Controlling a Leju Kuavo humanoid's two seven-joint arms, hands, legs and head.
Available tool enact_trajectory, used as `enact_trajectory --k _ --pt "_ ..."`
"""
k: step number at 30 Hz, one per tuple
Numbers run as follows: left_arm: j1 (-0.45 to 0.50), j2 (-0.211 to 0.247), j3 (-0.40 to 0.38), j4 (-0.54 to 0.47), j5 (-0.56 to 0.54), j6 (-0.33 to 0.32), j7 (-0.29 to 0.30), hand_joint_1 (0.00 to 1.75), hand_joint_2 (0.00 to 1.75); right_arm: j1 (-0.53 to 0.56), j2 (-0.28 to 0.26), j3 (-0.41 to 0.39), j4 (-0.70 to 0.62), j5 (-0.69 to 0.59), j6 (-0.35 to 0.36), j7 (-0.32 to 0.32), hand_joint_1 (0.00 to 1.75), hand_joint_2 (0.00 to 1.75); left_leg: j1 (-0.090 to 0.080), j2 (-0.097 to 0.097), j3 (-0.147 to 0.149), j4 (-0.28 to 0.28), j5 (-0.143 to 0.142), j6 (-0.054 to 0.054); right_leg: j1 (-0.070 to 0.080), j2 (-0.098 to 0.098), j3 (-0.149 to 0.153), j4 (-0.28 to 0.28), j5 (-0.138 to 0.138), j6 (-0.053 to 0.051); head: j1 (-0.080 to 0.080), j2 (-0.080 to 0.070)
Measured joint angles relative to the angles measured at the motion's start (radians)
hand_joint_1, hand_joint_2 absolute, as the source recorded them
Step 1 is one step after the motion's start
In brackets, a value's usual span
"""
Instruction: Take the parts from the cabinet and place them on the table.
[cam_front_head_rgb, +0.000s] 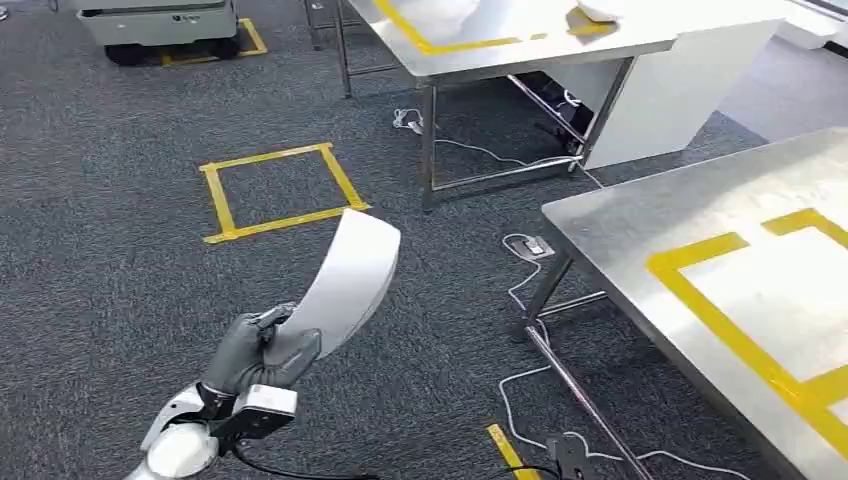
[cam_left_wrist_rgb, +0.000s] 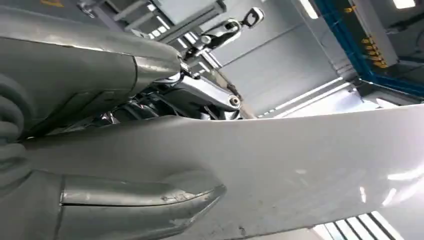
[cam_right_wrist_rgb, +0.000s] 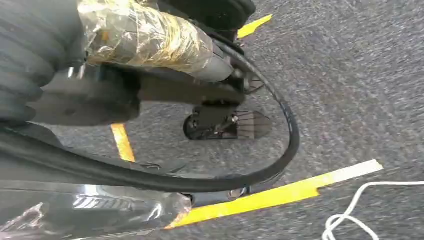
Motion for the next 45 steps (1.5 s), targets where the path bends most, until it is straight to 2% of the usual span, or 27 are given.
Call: enact_trajectory --k 2,4,5,7,8,9,13,15,17,19,20,22,23,24,28,29,30,31,33,34,36,37,38,39,43,44,45 --pt "0.000 0.000 -0.001 0.006 0.004 -0.001 0.000 1.75 1.75 -0.004 0.000 0.000 0.000 0.001 0.001 0.004 0.00 1.75 -0.005 0.030 -0.002 0.000 -0.001 0.003 -0.002 -0.022 -0.077 0.167 -0.077 0.006 -0.001 0.000" --pt "-0.001 0.000 -0.003 0.011 0.005 -0.001 0.000 1.75 1.75 -0.001 0.001 0.000 0.000 0.002 0.001 0.006 0.00 1.75 -0.007 0.055 -0.002 0.001 -0.002 0.004 -0.004 -0.024 -0.101 0.222 -0.083 0.008 -0.001 0.000" --pt "-0.002 0.000 -0.004 0.014 0.005 -0.001 0.000 1.75 1.75 0.000 0.001 0.000 0.000 0.002 0.001 0.006 0.00 1.75 -0.008 0.067 -0.002 0.001 -0.003 0.003 -0.003 -0.027 -0.075 0.176 -0.051 0.007 -0.001 0.000" --pt "-0.006 -0.001 -0.007 0.018 0.005 -0.001 0.000 1.75 1.75 -0.001 0.001 0.000 0.000 0.002 0.001 0.006 0.00 1.75 -0.008 0.086 0.001 0.001 -0.005 0.000 -0.002 -0.051 0.027 -0.006 0.029 0.000 -0.001 0.000" --pt "-0.008 -0.001 -0.008 0.019 0.005 -0.001 0.000 1.75 1.75 -0.003 0.002 0.000 -0.001 0.002 0.001 0.006 0.00 1.75 -0.010 0.094 0.004 0.001 -0.007 -0.004 0.004 -0.102 0.067 -0.083 0.035 -0.003 0.000 0.000" --pt "-0.008 -0.001 -0.008 0.020 0.006 -0.001 0.000 1.75 1.75 -0.006 0.002 0.000 -0.002 0.003 0.001 0.006 0.00 1.75 -0.018 0.102 0.002 0.004 -0.011 -0.010 0.012 -0.116 0.081 -0.090 0.032 -0.011 -0.002 0.000" --pt "-0.011 -0.004 -0.009 0.023 0.006 -0.001 -0.002 1.75 1.75 -0.006 0.002 0.000 -0.002 0.003 0.001 0.007 0.00 1.75 -0.013 0.131 0.008 0.002 -0.014 -0.031 0.011 -0.066 0.075 -0.098 0.043 -0.032 -0.005 0.000" --pt "-0.014 -0.004 -0.009 0.023 0.007 -0.001 -0.004 1.75 1.75 -0.009 0.004 -0.001 -0.002 0.003 0.001 0.012 0.00 1.75 -0.005 0.046 -0.016 0.062 -0.058 -0.040 0.005 -0.047 0.078 -0.103 0.049 -0.042 -0.009 0.000" --pt "-0.012 -0.003 -0.009 0.028 0.016 -0.011 -0.003 1.75 1.75 -0.012 0.006 -0.001 -0.002 0.003 0.004 0.020 0.00 1.75 -0.005 0.024 -0.091 0.219 -0.130 -0.044 0.005 -0.021 0.078 -0.103 0.049 -0.046 -0.011 0.000" --pt "-0.013 -0.003 -0.009 0.035 0.029 -0.021 -0.003 1.75 1.75 -0.010 0.006 -0.001 -0.002 0.008 0.005 0.029 0.00 1.75 -0.005 0.022 -0.140 0.304 -0.137 -0.045 0.007 0.008 0.078 -0.101 0.049 -0.046 -0.010 0.000" --pt "-0.014 -0.002 -0.009 0.037 0.031 -0.023 -0.003 1.75 1.75 -0.010 0.006 -0.001 -0.002 0.010 0.005 0.033 0.00 1.75 -0.005 0.021 -0.132 0.277 -0.105 -0.045 0.006 0.022 0.078 -0.099 0.049 -0.046 -0.011 0.000" --pt "-0.020 -0.002 -0.009 0.043 0.034 -0.028 -0.003 1.75 1.75 -0.012 0.008 -0.001 -0.002 0.013 0.005 0.035 0.00 1.75 -0.003 0.008 -0.072 0.136 -0.013 -0.040 0.005 0.049 0.079 -0.094 0.048 -0.044 -0.011 0.000" --pt "-0.024 -0.002 -0.009 0.044 0.035 -0.030 -0.003 1.75 1.75 -0.012 0.011 -0.001 -0.003 0.014 0.006 0.036 0.00 1.75 0.000 -0.020 -0.034 0.051 0.023 -0.038 0.004 0.061 0.078 -0.091 0.046 -0.041 -0.011 0.000" --pt "-0.029 -0.002 -0.009 0.047 0.037 -0.032 -0.003 1.75 1.75 -0.015 0.011 -0.001 -0.003 0.015 0.005 0.039 0.00 1.75 0.006 -0.071 -0.023 0.023 0.004 -0.033 0.009 0.070 0.070 -0.084 0.044 -0.034 -0.011 0.000" --pt "-0.036 -0.004 -0.013 0.053 0.040 -0.034 -0.002 1.75 1.75 -0.012 0.014 -0.001 -0.005 0.022 0.006 0.046 0.00 1.75 -0.001 -0.039 -0.022 0.011 0.010 -0.015 -0.004 0.107 0.051 -0.092 0.055 -0.006 -0.010 0.000" --pt "-0.041 -0.005 -0.014 0.053 0.040 -0.034 0.000 1.75 1.75 -0.011 0.014 -0.001 -0.005 0.024 0.006 0.048 0.00 1.75 0.003 -0.020 -0.017 0.000 0.015 -0.007 -0.003 0.082 0.043 -0.077 0.046 -0.004 -0.011 0.000" --pt "-0.043 -0.006 -0.015 0.054 0.042 -0.035 0.001 1.75 1.75 -0.014 0.014 -0.001 -0.005 0.027 0.007 0.048 0.00 1.75 0.002 -0.013 -0.016 -0.003 0.017 -0.001 0.003 0.029 0.023 -0.039 0.019 -0.002 0.001 0.000" --pt "-0.043 -0.007 -0.014 0.054 0.047 -0.035 0.002 1.75 1.75 -0.017 0.014 -0.001 -0.006 0.030 0.008 0.047 0.00 1.75 0.001 0.000 -0.017 -0.003 0.017 0.003 0.003 0.001 -0.011 0.029 -0.017 0.001 0.006 0.000" --pt "-0.042 -0.005 -0.013 0.060 0.048 -0.035 0.005 1.75 1.75 -0.018 0.014 -0.001 -0.008 0.034 0.010 0.047 0.00 1.75 -0.002 0.030 -0.018 -0.003 0.015 0.005 0.001 -0.022 -0.088 0.184 -0.079 0.005 0.005 0.000" --pt "-0.042 -0.005 -0.012 0.063 0.048 -0.035 0.005 1.75 1.75 -0.016 0.014 -0.001 -0.008 0.035 0.011 0.047 0.00 1.75 -0.003 0.042 -0.018 -0.003 0.014 0.005 0.000 -0.024 -0.106 0.222 -0.083 0.007 0.004 0.000" --pt "-0.044 -0.005 -0.013 0.069 0.048 -0.037 0.005 1.75 1.75 -0.012 0.014 -0.001 -0.008 0.040 0.011 0.047 0.00 1.75 -0.003 0.066 -0.017 -0.003 0.012 0.003 -0.003 -0.030 -0.067 0.144 -0.025 0.008 0.005 0.000" --pt "-0.046 -0.005 -0.013 0.071 0.048 -0.038 0.005 1.75 1.75 -0.013 0.014 -0.001 -0.008 0.043 0.011 0.047 0.00 1.75 -0.003 0.076 -0.015 -0.003 0.011 0.001 -0.003 -0.042 -0.015 0.048 0.019 0.006 0.005 0.000" --pt "-0.048 -0.006 -0.013 0.071 0.048 -0.040 0.004 1.75 1.75 -0.015 0.014 -0.001 -0.008 0.046 0.011 0.047 0.00 1.75 -0.003 0.085 -0.012 -0.003 0.009 -0.003 -0.001 -0.071 0.039 -0.045 0.051 0.002 0.005 0.000" --pt "-0.050 -0.006 -0.014 0.071 0.048 -0.040 0.003 1.75 1.75 -0.019 0.014 -0.001 -0.008 0.048 0.011 0.047 0.00 1.75 -0.009 0.093 -0.010 -0.002 0.006 -0.008 0.008 -0.107 0.064 -0.095 0.037 0.001 0.006 0.000" --pt "-0.057 -0.007 -0.016 0.073 0.048 -0.044 0.003 1.75 1.75 -0.017 0.016 -0.001 -0.010 0.049 0.011 0.047 0.00 1.75 -0.010 0.128 -0.002 -0.003 0.004 -0.030 0.012 -0.060 0.066 -0.098 0.048 -0.025 0.003 0.000" --pt "-0.061 -0.007 -0.015 0.073 0.048 -0.044 0.003 1.75 1.75 -0.015 0.016 -0.001 -0.010 0.049 0.011 0.047 0.00 1.75 -0.004 0.109 -0.003 0.002 -0.005 -0.038 0.002 -0.052 0.073 -0.105 0.054 -0.032 0.002 0.000" --pt "-0.064 -0.007 -0.015 0.074 0.048 -0.044 0.003 1.75 1.75 -0.017 0.016 -0.001 -0.010 0.050 0.011 0.047 0.00 1.75 -0.003 0.061 -0.010 0.026 -0.024 -0.042 0.002 -0.044 0.073 -0.105 0.055 -0.035 -0.002 0.000"
